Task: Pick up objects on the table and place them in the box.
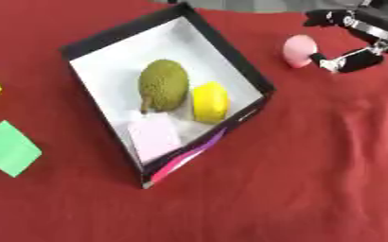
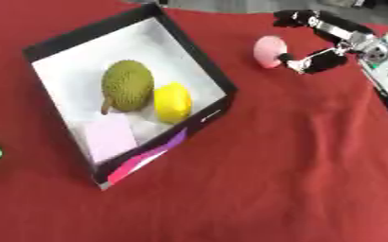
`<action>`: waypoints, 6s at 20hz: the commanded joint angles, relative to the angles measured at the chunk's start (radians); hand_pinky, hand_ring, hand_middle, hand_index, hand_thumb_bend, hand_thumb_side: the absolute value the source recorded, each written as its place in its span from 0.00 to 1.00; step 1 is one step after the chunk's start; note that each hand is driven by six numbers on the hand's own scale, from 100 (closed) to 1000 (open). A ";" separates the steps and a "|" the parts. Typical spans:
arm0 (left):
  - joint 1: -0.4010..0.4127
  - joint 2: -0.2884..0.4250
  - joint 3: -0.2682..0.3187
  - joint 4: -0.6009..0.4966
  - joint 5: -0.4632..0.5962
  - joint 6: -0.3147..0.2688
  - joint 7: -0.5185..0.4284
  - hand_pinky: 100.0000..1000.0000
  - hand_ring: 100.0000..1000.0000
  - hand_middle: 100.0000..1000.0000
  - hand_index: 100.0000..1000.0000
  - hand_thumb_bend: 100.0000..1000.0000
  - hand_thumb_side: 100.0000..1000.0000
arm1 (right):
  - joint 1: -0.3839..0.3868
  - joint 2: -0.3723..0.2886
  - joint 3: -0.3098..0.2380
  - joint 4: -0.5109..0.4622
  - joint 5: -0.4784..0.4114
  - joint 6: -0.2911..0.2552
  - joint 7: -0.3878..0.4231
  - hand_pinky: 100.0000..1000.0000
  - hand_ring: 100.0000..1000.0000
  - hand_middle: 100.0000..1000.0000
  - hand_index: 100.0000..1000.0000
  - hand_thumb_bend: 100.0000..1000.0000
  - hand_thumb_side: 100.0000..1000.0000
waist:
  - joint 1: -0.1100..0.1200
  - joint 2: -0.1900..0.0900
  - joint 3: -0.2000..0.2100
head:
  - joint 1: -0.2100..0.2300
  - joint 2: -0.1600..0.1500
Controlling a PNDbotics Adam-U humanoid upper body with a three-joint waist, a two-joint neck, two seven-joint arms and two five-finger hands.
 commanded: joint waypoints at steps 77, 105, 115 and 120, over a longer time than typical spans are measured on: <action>-0.139 0.040 -0.063 -0.016 -0.059 -0.095 0.025 0.71 0.83 0.66 0.72 0.00 0.35 | -0.466 0.258 0.369 -0.223 0.066 0.173 0.016 0.80 0.71 0.43 0.68 0.15 0.00 | 0.068 -0.214 -0.047 | -0.017 0.157; -0.119 0.029 -0.063 -0.016 -0.046 -0.057 -0.021 0.71 0.85 0.67 0.73 0.00 0.40 | -0.413 0.382 0.411 -0.128 0.372 0.015 0.052 0.91 0.93 0.88 1.00 0.23 0.05 | 0.059 -0.201 -0.028 | 0.008 0.176; -0.042 0.040 -0.035 -0.016 -0.034 -0.046 0.032 0.70 0.86 0.67 0.73 0.00 0.49 | -0.195 0.109 0.142 -0.467 -0.173 0.235 -0.162 0.86 0.85 0.81 1.00 0.00 0.00 | 0.052 -0.230 -0.097 | 0.074 0.205; -0.016 0.043 -0.027 -0.016 -0.009 -0.031 0.021 0.70 0.86 0.67 0.73 0.00 0.50 | 0.061 0.026 0.001 -0.735 -0.354 0.244 -0.451 0.89 0.86 0.81 1.00 0.00 0.12 | 0.053 -0.237 -0.136 | 0.131 0.199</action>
